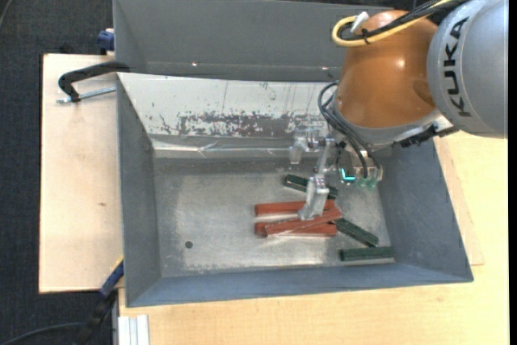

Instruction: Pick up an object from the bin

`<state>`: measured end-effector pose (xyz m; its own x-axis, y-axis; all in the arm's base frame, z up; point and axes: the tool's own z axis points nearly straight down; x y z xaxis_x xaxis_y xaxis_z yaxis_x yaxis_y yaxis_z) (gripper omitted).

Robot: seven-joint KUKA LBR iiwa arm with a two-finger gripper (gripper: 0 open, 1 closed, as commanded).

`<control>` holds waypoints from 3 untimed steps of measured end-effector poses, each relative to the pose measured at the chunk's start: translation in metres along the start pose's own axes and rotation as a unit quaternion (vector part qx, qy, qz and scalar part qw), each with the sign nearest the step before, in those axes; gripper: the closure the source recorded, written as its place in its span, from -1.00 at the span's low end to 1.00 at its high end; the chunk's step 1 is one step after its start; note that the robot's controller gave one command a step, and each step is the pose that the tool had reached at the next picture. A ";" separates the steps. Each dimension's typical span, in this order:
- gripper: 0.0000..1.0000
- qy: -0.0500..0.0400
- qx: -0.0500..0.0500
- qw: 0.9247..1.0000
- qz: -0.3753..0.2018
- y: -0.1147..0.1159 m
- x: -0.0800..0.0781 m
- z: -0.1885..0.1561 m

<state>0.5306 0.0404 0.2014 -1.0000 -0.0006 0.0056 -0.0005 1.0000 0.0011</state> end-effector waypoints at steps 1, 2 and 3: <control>-1.00 0.002 0.000 0.999 0.052 0.047 0.025 0.136; -1.00 -0.005 0.001 0.999 0.040 -0.009 0.009 0.131; 1.00 -0.005 0.000 0.999 0.039 -0.005 0.010 0.131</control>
Offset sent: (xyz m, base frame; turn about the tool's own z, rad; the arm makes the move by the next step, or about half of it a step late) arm -0.0231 0.0450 -0.1314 0.1063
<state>0.5197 0.0354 0.0703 -0.9970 0.0768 -0.0034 0.0768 0.9970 0.0014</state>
